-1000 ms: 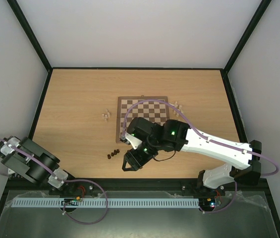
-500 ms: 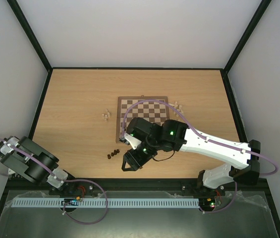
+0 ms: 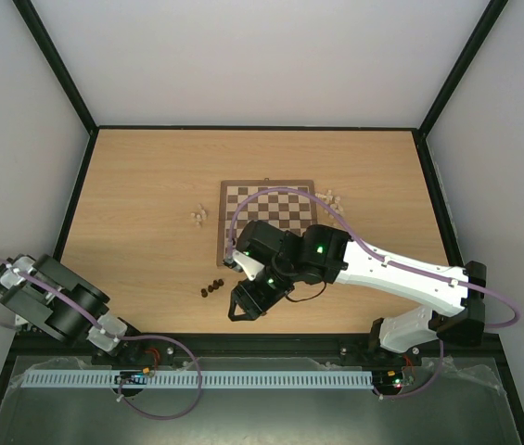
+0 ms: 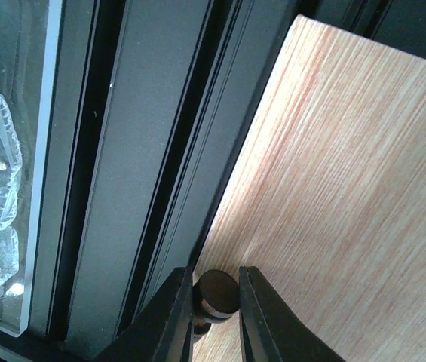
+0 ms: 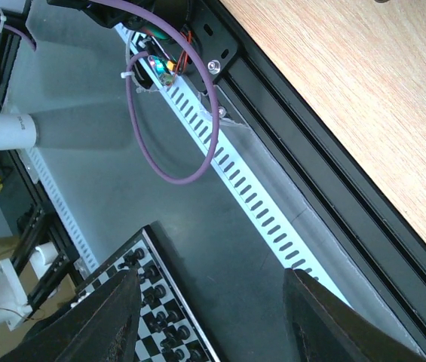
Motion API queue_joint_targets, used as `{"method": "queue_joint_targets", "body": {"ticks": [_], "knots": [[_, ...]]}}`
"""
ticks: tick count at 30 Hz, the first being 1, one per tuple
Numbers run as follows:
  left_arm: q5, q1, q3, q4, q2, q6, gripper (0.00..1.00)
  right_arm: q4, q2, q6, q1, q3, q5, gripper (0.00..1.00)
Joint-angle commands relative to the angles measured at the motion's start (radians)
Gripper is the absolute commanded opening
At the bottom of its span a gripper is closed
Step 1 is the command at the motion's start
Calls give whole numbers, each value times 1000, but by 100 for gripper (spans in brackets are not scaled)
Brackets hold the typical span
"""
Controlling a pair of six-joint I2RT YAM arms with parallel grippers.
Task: Set up the chess pieces on the board
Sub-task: Pick up the chess piece at the corner of the board.
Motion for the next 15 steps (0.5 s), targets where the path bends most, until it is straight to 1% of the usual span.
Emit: {"method": "queue_joint_targets", "body": {"ticks": [1, 7, 15], "knots": [[31, -3, 9, 9, 0, 20, 9, -18, 2, -13, 7, -9, -8, 52], [85, -24, 8, 5, -52, 43, 8, -20, 8, -14, 7, -4, -10, 52], [174, -109, 26, -14, -109, 21, 8, -35, 38, -31, 0, 56, -8, 52]]}}
